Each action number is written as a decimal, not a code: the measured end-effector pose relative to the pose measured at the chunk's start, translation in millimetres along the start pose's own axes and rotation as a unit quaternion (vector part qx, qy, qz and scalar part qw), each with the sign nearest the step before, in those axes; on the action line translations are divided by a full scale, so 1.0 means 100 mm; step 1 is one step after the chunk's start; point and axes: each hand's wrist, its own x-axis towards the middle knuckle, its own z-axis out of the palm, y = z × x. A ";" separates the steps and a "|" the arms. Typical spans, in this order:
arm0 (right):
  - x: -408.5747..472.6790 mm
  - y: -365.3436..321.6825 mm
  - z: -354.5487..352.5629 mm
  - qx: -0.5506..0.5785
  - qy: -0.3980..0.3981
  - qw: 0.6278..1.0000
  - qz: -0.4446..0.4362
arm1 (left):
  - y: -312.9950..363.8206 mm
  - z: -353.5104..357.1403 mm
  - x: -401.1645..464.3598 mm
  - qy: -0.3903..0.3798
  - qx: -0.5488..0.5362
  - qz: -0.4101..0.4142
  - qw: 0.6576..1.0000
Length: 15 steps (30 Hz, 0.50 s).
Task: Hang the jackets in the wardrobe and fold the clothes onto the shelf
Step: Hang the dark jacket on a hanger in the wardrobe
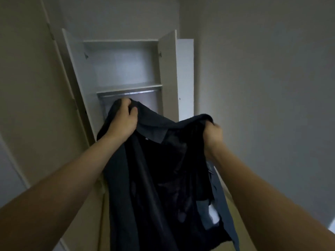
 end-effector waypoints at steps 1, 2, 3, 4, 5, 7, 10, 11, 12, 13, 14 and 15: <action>0.11 -0.11 0.21 -0.015 -0.026 0.999 -0.016 | -0.28 0.05 0.10 -0.040 0.041 -0.014 0.998; 0.22 -0.20 0.43 -0.025 -0.051 0.998 -0.037 | -0.55 0.13 0.21 -0.085 0.068 -0.030 0.994; 0.33 -0.28 0.63 -0.033 -0.079 0.994 -0.061 | -0.77 0.21 0.30 -0.126 0.082 -0.035 0.988; 0.44 -0.33 0.84 -0.047 -0.109 0.989 -0.086 | -0.96 0.31 0.40 -0.153 0.082 -0.028 0.984; 0.56 -0.37 1.04 -0.069 -0.138 0.982 -0.113 | -1.11 0.41 0.51 -0.156 0.065 -0.013 0.986; 0.81 -0.38 1.43 -0.155 -0.185 0.952 -0.189 | -1.41 0.59 0.83 -0.106 -0.004 0.002 0.994; 1.32 -0.31 1.90 -0.453 -0.175 0.797 -0.359 | -1.86 0.67 1.45 -0.033 -0.005 -0.046 0.998; 1.54 -0.25 2.02 -0.526 -0.157 0.732 -0.403 | -2.01 0.66 1.67 -0.007 0.071 -0.065 0.995; 1.75 -0.20 2.11 -0.561 -0.136 0.697 -0.426 | -2.15 0.63 1.88 0.010 0.147 -0.083 0.986; 1.96 -0.12 2.19 -0.560 -0.105 0.697 -0.437 | -2.26 0.61 2.06 0.007 0.204 -0.094 0.974; 2.16 -0.03 2.25 -0.539 -0.063 0.718 -0.436 | -2.34 0.62 2.25 -0.006 0.229 -0.092 0.969; 2.37 0.07 2.32 -0.497 -0.015 0.759 -0.420 | -2.38 0.64 2.43 -0.016 0.230 -0.074 0.970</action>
